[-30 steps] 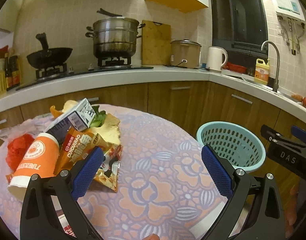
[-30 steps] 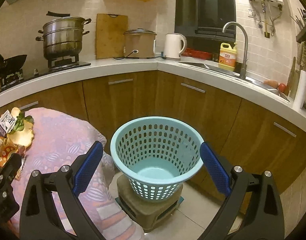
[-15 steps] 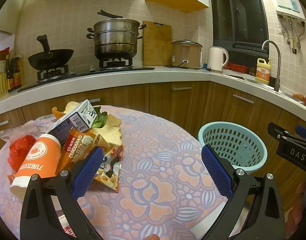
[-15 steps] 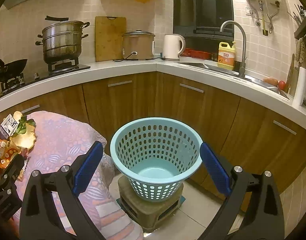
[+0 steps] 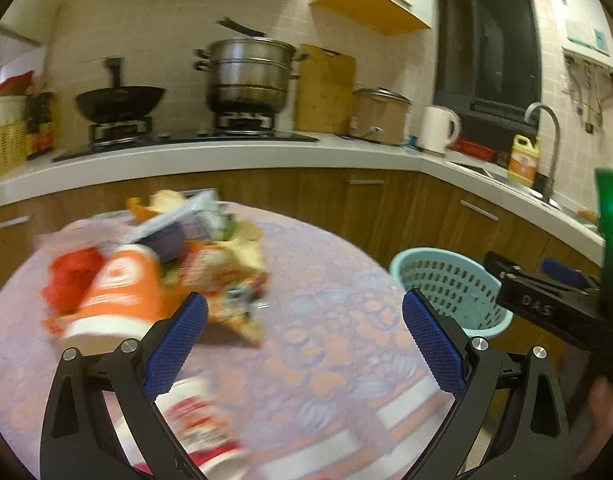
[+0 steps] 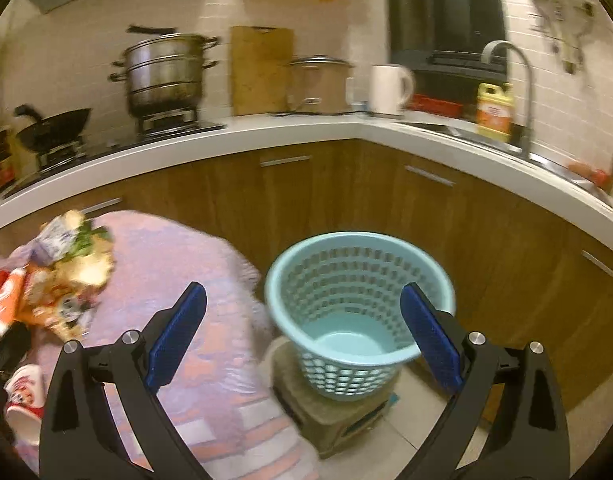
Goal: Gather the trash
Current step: 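Grasp the orange paper cup with the left tool, then grasp the orange panda snack bag with the right tool while the left holds the cup, then carry the cup and snack bag over the blue basket with both tools, then open both tools to drop the cup and snack bag into the basket, then grasp the clear plastic bag with the left tool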
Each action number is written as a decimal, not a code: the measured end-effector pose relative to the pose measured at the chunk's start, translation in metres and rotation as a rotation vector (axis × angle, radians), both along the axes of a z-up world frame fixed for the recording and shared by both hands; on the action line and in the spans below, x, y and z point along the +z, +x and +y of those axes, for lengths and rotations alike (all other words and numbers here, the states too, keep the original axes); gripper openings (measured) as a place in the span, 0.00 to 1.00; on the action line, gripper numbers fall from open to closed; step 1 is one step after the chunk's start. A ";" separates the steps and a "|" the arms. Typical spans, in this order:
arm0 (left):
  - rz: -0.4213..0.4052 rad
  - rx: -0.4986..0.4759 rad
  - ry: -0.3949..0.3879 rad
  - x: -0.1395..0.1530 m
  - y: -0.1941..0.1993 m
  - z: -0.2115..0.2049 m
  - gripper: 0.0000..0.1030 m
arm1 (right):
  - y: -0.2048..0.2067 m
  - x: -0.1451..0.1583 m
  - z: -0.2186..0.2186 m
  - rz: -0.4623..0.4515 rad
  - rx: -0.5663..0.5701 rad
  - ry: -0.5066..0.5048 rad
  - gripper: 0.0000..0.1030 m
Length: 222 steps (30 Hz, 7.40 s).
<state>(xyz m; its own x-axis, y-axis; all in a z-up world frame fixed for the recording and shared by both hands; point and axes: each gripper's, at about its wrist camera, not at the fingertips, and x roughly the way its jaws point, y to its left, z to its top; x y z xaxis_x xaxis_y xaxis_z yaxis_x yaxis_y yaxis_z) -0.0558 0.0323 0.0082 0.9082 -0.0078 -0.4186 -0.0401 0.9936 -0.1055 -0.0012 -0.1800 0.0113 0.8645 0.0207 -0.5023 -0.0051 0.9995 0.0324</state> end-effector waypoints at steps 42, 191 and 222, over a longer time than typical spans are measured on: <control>0.358 0.007 -0.403 -0.053 0.053 0.167 0.44 | 0.076 -0.023 0.186 0.200 0.800 -0.039 0.80; 0.233 -0.259 -0.173 0.059 0.095 0.014 0.80 | 0.093 0.016 -0.003 0.131 0.346 0.105 0.53; 0.280 0.222 -0.338 -0.005 0.050 0.250 0.78 | 0.066 -0.027 0.173 0.133 0.681 0.018 0.58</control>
<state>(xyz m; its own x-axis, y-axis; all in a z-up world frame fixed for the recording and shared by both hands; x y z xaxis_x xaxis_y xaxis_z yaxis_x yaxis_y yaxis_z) -0.0060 0.2828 0.0031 0.7565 -0.0044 -0.6540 -0.3197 0.8699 -0.3757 0.0651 -0.0069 -0.0161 0.5870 0.5462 -0.5976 -0.6257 0.7745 0.0932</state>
